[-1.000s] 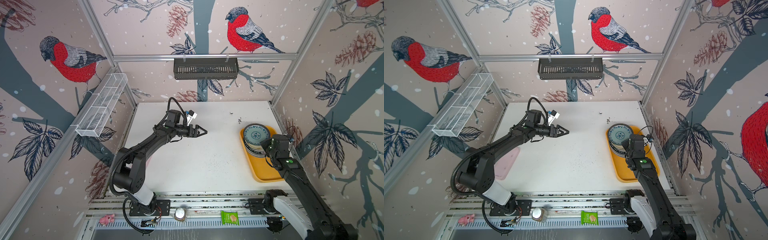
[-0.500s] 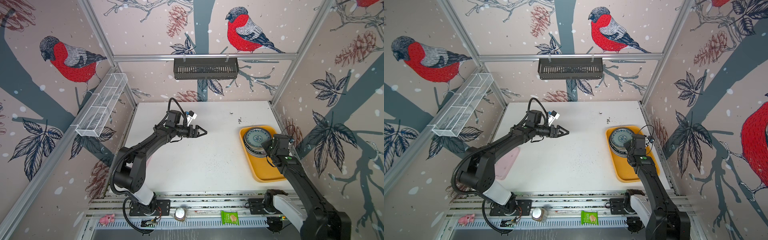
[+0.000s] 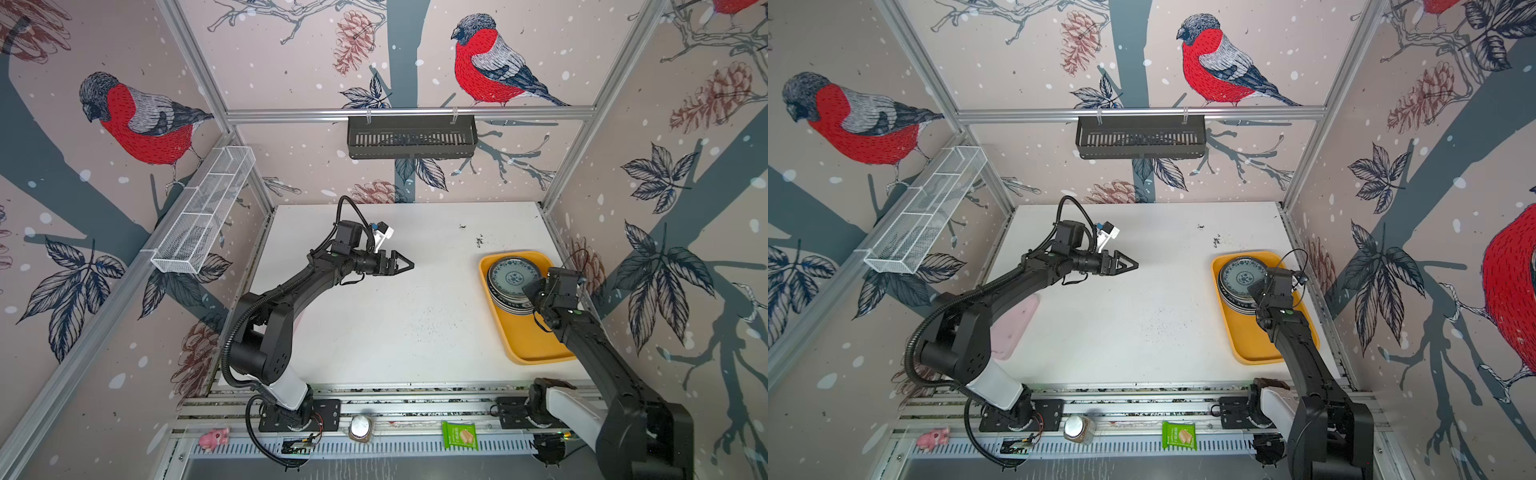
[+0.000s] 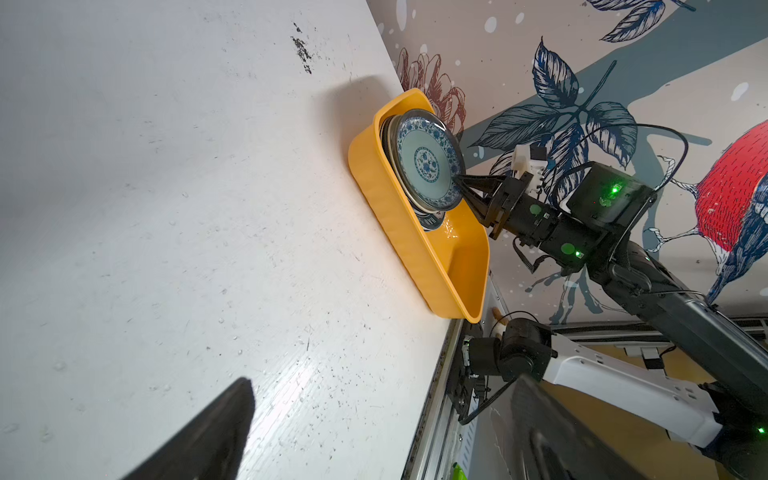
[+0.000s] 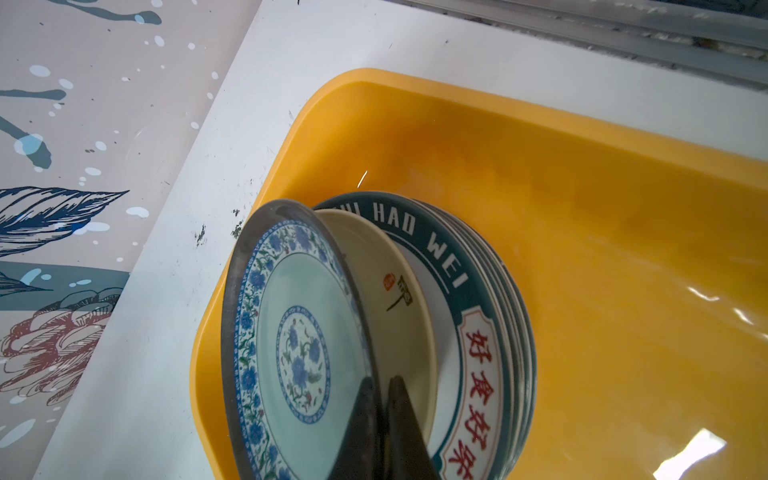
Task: Place the plates into the plastic bin on the countertop
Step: 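Lower the blue-and-white plate onto the front of the stack with the right gripper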
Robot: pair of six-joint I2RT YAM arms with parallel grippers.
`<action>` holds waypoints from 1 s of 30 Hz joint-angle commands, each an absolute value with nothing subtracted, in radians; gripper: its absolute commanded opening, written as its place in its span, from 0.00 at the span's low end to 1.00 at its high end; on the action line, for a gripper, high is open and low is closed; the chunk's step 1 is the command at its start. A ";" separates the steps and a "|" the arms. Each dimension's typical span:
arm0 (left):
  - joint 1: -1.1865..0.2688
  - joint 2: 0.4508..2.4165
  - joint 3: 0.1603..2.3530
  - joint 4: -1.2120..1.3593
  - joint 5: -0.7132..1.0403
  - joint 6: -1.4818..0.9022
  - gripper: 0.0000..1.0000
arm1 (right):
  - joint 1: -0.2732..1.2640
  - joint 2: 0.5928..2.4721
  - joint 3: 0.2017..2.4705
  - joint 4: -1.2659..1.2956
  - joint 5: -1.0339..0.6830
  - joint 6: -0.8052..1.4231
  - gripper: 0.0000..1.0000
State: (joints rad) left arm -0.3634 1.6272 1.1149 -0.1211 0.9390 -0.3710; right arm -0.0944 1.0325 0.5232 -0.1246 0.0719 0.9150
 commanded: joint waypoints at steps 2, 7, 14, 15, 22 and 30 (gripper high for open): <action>-0.366 1.631 1.123 -0.124 0.940 -0.354 0.97 | -0.107 1.063 0.535 -0.080 0.039 0.899 0.01; -0.367 1.633 1.127 -0.132 0.932 -0.348 0.97 | -0.111 1.111 0.551 -0.072 0.012 0.903 0.01; -0.366 1.638 1.130 -0.141 0.922 -0.341 0.97 | -0.111 1.150 0.557 -0.051 0.002 0.916 0.01; -0.366 1.640 1.129 -0.141 0.923 -0.341 0.97 | -0.111 1.154 0.557 -0.050 0.004 0.917 0.01; -0.365 1.639 1.134 -0.147 0.915 -0.337 0.97 | -0.113 1.169 0.560 -0.064 0.015 0.923 0.03; -0.365 1.635 1.135 -0.156 0.911 -0.331 0.97 | -0.114 1.162 0.561 -0.082 0.026 0.924 0.05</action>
